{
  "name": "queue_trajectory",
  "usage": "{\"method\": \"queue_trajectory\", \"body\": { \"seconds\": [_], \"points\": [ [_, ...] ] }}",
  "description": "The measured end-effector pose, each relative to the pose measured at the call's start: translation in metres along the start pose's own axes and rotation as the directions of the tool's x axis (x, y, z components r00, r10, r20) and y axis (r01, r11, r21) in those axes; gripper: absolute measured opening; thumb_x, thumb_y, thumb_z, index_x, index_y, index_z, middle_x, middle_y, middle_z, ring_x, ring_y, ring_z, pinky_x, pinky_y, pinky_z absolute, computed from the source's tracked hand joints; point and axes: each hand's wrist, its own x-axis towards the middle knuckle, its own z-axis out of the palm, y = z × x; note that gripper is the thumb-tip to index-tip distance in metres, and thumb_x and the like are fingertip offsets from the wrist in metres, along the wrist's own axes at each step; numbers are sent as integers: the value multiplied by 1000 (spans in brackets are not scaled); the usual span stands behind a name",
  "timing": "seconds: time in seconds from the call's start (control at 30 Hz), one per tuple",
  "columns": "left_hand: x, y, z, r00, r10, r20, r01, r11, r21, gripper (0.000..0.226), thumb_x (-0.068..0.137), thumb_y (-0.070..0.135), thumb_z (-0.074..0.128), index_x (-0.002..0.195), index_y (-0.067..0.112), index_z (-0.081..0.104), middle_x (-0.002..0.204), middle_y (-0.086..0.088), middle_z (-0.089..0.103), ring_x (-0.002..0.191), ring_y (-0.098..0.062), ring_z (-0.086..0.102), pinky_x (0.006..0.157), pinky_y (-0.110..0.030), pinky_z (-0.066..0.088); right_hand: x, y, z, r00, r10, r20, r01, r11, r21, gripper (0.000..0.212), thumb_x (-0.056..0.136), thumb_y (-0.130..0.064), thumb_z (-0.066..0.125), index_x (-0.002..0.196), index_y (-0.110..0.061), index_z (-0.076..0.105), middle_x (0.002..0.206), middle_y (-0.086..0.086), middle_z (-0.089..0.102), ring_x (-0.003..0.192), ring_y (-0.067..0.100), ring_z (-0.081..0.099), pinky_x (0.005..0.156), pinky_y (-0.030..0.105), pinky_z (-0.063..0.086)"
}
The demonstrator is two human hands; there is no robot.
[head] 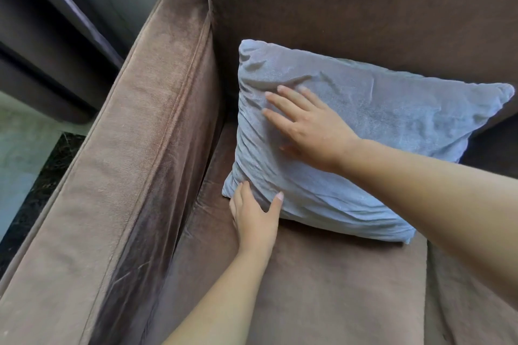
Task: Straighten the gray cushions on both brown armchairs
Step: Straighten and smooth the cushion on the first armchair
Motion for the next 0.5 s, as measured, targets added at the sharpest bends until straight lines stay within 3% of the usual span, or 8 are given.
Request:
{"method": "queue_trajectory", "body": {
  "seconds": [0.1,0.2,0.3,0.37,0.5],
  "points": [
    [5,2,0,996,87,-34,-89,994,-63,101,83,54,69,159,18,13,168,6,7,151,-5,2,125,-35,11,10,0,-5,998,-2,-66,2,1000,-1,75,90,-42,61,154,-17,29,164,11,21,152,33,16,122,52,14],
    [17,5,7,994,-4,109,22,986,-164,111,83,57,68,159,18,-2,169,5,-6,154,-8,-4,126,-34,5,20,14,-4,1000,25,2,-25,1000,-16,88,86,-57,57,157,-20,19,167,6,12,154,30,7,122,57,5],
    [22,-2,12,974,-91,208,126,979,-162,107,87,60,60,158,20,-9,168,4,-13,155,-12,-4,117,-25,4,23,29,-1,998,46,43,-46,999,-16,92,87,-61,53,158,-20,13,168,2,8,155,25,3,124,54,1],
    [25,-9,9,962,-111,250,158,972,-176,102,89,59,57,158,24,-9,169,5,-10,155,-13,1,117,-27,6,24,33,1,998,52,44,-53,999,10,91,87,-60,55,158,-21,15,168,1,10,155,25,4,124,52,1],
    [29,-5,-10,947,-145,286,200,964,-174,98,87,59,60,160,25,3,168,3,8,154,-18,14,125,-43,18,13,32,-1,993,114,9,-115,991,66,85,89,-51,58,157,-18,19,167,4,12,155,26,7,124,51,2]
  ]
}}
